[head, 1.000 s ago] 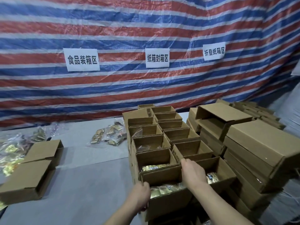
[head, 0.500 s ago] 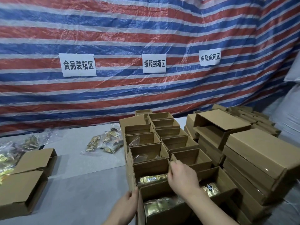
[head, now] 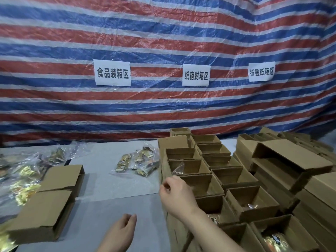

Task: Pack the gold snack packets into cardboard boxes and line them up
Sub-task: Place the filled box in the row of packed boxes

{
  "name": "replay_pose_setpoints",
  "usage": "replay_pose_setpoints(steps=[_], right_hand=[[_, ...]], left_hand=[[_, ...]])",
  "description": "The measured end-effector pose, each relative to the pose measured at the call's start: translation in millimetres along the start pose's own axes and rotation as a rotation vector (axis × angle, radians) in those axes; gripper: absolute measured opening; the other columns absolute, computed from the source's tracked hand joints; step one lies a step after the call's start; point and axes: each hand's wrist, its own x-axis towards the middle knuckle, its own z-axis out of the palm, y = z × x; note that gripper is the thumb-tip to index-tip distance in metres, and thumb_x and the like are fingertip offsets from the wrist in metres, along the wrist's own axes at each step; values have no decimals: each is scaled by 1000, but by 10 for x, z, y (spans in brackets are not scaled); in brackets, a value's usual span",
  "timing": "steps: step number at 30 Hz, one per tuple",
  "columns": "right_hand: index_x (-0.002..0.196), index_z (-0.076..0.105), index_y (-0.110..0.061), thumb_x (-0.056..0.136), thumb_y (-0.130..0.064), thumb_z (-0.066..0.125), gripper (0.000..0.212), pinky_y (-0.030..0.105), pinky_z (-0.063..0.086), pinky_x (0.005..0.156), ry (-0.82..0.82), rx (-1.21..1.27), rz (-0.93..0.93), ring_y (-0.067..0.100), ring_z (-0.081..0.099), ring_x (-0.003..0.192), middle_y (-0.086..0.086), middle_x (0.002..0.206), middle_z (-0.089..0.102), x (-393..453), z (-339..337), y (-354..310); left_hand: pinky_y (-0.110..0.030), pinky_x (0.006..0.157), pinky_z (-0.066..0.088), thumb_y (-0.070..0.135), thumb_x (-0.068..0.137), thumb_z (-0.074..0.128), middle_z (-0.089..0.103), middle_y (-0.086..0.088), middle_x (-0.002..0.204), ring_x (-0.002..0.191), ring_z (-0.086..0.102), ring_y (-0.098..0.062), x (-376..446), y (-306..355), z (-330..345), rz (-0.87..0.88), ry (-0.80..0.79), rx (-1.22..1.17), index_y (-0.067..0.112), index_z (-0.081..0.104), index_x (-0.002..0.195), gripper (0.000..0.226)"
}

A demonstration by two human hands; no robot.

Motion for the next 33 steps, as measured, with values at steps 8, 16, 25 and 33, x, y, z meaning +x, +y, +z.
replay_pose_setpoints(steps=[8,16,25,33], right_hand=[[87,58,-24,91,-34,48,15,21,41,70,-185,103,73,2,50,77,-12,85,53,569,1075,-578],[100,54,-29,90,-35,53,11,22,46,77,-350,200,360,7,55,82,-8,92,57,715,2052,-430],[77,57,-24,90,-21,55,13,18,41,61,-315,194,508,11,56,74,-8,78,60,1325,2470,40],[86,59,-24,90,-20,52,9,21,42,55,-186,317,508,9,55,69,-4,84,63,2417,2882,631]], left_hand=[[-25,85,41,41,99,46,61,1,99,99,58,-15,693,-678,-742,-74,58,-107,27,56,79,26],[-24,79,40,36,100,46,66,0,103,98,59,-15,1338,-1278,-1097,-69,23,-36,26,60,95,19],[-29,75,43,24,100,43,66,-4,91,90,61,-21,2343,-1245,-918,16,5,71,17,59,90,21],[-31,99,39,35,99,45,54,-12,136,125,51,-27,4022,-1111,-572,68,57,282,8,47,135,45]])
